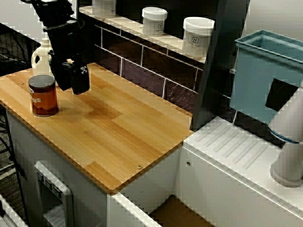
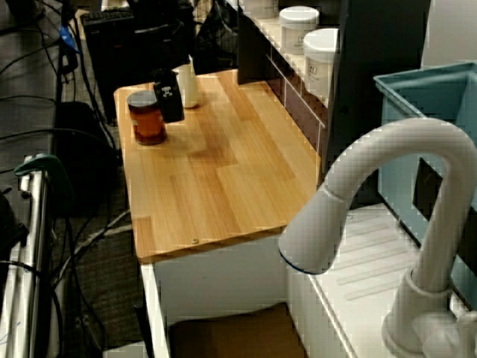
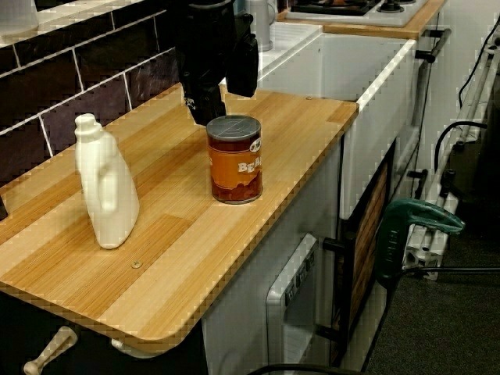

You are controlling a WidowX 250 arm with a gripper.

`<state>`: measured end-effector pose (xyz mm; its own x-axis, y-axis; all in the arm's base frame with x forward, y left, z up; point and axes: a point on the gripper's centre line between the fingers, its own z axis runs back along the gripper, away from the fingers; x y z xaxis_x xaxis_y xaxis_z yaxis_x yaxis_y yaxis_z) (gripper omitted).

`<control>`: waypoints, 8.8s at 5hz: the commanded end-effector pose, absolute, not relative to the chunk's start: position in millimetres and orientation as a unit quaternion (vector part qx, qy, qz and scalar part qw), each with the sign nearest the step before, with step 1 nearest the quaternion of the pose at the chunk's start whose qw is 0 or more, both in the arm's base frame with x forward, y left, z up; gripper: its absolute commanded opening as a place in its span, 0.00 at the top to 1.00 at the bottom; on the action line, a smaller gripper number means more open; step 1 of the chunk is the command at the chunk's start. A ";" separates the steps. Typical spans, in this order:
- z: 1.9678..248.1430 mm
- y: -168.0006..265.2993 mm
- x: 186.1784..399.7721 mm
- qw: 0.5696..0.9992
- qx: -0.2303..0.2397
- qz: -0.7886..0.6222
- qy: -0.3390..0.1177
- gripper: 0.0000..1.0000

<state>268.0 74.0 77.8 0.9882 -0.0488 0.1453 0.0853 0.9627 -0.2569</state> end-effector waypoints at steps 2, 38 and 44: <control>105.8 83.8 288.2 0.982 -0.145 0.004 -0.122 0.00; 136.0 128.9 313.4 0.929 -0.055 -0.348 -0.111 1.00; 150.9 19.7 297.2 0.910 -0.089 -0.386 -0.125 1.00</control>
